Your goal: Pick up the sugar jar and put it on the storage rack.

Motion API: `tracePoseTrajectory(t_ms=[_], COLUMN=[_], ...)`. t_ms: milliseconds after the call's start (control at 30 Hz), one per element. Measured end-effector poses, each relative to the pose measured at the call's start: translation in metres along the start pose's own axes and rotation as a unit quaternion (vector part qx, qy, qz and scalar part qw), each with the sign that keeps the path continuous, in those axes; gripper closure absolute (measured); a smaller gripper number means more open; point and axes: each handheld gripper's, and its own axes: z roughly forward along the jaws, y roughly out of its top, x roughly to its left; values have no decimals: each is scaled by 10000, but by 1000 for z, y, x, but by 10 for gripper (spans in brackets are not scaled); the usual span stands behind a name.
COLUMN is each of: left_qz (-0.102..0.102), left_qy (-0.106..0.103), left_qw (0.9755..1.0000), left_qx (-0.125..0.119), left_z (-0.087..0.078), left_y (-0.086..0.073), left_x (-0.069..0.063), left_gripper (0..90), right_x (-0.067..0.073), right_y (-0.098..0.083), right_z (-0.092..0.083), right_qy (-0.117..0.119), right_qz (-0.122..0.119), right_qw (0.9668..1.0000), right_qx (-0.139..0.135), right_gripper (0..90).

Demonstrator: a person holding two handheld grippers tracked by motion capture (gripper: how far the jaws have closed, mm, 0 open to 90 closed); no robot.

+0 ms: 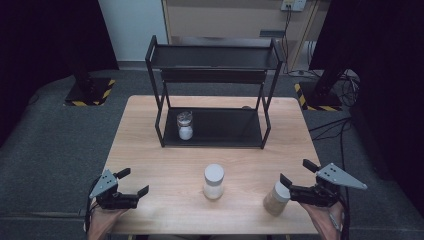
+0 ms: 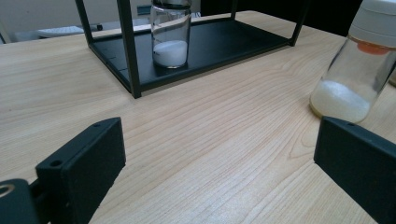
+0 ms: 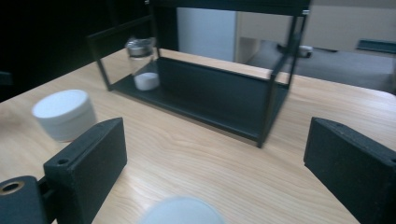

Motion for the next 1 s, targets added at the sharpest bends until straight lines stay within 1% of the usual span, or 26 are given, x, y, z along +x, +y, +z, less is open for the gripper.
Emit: tracePoseTrajectory(t_ms=[200,467,633,733,1000], left_qz=[-1,-5,0,34,66], left_qy=[-8,-29,-51,-61,-79], left_qw=[10000,10000,10000,10000,9999], left_qx=[6,4,12,31,25], left_z=[0,0,0,1,1], left_y=[0,0,0,1,1], left_x=[0,0,1,1,1], left_gripper=[10,10,12,12,11], right_x=[12,24,34,38,48], right_y=[14,28,35,37,39], right_z=[17,46,64,75,101], right_qy=[317,744,1012,1170,1458], right_qz=[-187,-291,-398,-410,-453], right_qw=[9993,9966,9937,9918,9872], right_qx=[41,212,286,318,471], right_gripper=[60,61,63,64,66])
